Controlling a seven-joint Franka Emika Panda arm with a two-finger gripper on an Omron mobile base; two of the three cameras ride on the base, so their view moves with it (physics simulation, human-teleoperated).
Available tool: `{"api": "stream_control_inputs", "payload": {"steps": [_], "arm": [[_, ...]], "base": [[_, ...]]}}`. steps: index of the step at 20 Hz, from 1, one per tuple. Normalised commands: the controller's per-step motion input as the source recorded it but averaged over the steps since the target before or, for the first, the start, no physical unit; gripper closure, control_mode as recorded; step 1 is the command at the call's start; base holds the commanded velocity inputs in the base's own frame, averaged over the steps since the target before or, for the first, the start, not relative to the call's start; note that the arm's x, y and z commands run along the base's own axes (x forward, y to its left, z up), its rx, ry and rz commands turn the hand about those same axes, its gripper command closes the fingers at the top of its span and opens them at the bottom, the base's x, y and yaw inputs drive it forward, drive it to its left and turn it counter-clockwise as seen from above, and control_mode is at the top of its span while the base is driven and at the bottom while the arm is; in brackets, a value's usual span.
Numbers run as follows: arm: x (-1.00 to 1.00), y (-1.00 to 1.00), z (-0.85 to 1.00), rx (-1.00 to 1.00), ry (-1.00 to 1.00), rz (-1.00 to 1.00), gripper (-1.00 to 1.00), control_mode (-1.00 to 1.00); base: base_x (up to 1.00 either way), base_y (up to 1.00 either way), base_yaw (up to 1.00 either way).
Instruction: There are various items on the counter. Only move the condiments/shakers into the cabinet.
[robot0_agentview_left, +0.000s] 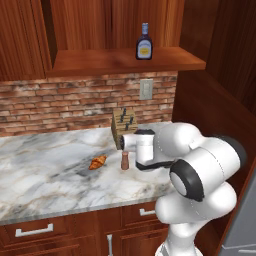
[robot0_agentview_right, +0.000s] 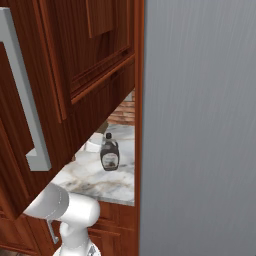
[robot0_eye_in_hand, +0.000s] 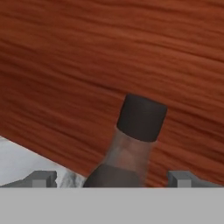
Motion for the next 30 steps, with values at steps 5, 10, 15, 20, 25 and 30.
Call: {"api": "stream_control_inputs", "payload": {"steps": [5, 10, 15, 20, 25, 30], "arm": [[0.00, -0.07, 0.00, 0.00, 0.00, 0.02, -1.00, -1.00], [0.00, 0.00, 0.00, 0.00, 0.00, 0.00, -1.00, -1.00], [0.00, 0.00, 0.00, 0.00, 0.00, 0.00, 1.00, -1.00], [-0.05, 0.00, 0.00, 0.00, 0.00, 0.00, 1.00, -1.00], [-0.36, 0.13, 0.40, 0.00, -0.09, 0.01, 1.00, -1.00], [-0.57, 0.58, 0.97, -0.05, -0.15, 0.14, 1.00, -1.00]], "base": [[0.00, 0.00, 0.00], [0.00, 0.00, 0.00], [0.00, 0.00, 0.00], [0.00, 0.00, 0.00], [0.00, 0.00, 0.00], [0.00, 0.00, 0.00]]}}
